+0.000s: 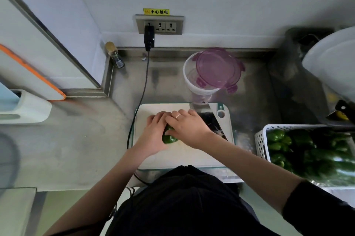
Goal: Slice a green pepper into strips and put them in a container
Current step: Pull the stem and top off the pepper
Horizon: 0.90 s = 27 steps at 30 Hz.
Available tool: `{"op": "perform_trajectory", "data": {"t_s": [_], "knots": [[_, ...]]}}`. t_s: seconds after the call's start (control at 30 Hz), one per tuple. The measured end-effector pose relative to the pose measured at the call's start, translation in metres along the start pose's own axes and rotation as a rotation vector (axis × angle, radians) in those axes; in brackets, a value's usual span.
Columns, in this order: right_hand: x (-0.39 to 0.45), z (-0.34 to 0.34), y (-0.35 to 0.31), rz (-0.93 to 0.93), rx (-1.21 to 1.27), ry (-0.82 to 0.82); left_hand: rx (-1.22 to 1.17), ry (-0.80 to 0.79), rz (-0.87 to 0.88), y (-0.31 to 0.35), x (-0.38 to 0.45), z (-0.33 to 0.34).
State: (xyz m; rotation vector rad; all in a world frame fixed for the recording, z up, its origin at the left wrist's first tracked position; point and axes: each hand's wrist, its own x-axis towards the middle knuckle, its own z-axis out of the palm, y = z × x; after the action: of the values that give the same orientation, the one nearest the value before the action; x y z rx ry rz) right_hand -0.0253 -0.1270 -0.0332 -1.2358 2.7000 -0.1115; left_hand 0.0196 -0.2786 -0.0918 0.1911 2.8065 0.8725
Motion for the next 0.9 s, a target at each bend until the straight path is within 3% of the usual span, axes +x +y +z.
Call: {"op": "perform_trajectory", "data": {"t_s": [0.23,0.4,0.57,0.63,0.8,0.9], "knots": [[-0.004,0.010,-0.003,0.063,-0.068,-0.148,-0.173,-0.064,-0.048,-0.005,0.003,-0.001],[-0.003,0.011,-0.016,0.214,-0.051,-0.223,-0.235,-0.047,-0.058,-0.001,0.002,-0.001],[0.010,0.018,-0.024,0.306,-0.051,-0.249,-0.427,0.118,-0.185,0.010,0.005,0.005],[0.011,0.019,-0.012,0.274,0.055,-0.263,-0.418,0.132,-0.186,0.009,0.008,0.006],[0.006,0.022,0.005,0.401,0.705,-0.270,-0.459,0.004,-0.184,0.003,0.009,-0.006],[0.002,0.019,0.004,0.416,0.867,-0.273,-0.423,-0.046,-0.144,0.003,0.010,-0.004]]}}
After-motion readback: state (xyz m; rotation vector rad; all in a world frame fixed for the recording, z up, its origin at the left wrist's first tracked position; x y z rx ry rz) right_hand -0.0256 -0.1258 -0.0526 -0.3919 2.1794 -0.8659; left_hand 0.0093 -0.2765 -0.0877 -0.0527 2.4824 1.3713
